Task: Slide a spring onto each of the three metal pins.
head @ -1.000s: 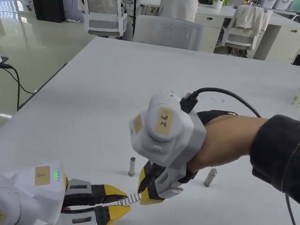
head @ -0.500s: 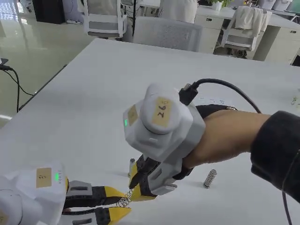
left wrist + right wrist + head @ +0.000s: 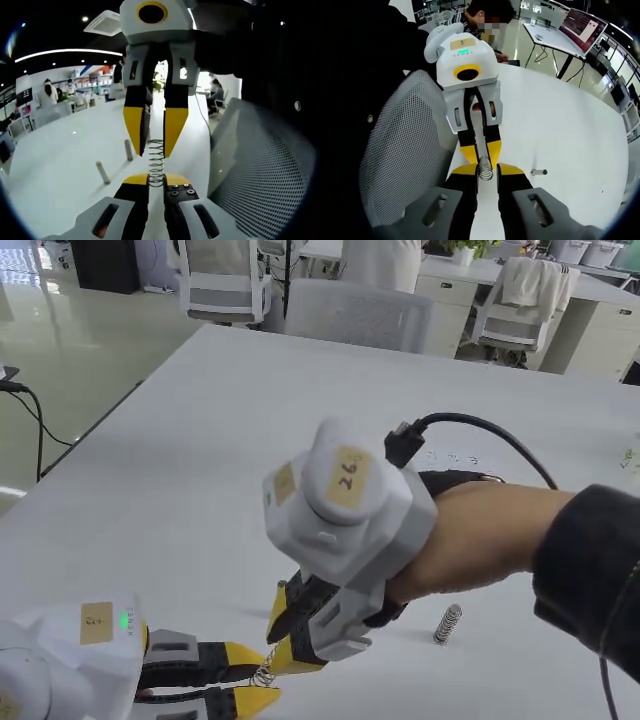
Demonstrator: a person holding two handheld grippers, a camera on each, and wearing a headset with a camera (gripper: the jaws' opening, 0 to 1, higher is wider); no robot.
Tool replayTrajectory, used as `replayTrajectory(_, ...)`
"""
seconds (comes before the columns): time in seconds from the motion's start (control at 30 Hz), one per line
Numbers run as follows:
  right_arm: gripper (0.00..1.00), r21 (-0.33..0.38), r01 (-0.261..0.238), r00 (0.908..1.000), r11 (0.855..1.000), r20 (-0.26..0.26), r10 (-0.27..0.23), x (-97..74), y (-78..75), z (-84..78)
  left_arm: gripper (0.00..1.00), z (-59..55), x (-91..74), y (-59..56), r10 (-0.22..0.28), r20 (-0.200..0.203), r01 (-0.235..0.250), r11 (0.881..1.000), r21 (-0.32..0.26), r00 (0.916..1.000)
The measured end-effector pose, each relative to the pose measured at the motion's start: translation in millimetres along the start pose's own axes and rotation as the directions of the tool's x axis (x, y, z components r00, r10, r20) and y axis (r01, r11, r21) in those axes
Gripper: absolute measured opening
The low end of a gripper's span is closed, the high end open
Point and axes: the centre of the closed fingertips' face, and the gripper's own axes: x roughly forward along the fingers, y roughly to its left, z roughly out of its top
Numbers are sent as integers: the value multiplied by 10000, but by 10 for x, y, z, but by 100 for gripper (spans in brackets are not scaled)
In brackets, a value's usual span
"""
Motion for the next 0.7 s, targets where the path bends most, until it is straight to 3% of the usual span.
replayTrajectory(0.7, 9, 816, -226, 9987, 9964, 463, 188, 89, 4, -76, 2, 102, -1, 32, 117, 452, -115, 9999, -37, 9989)
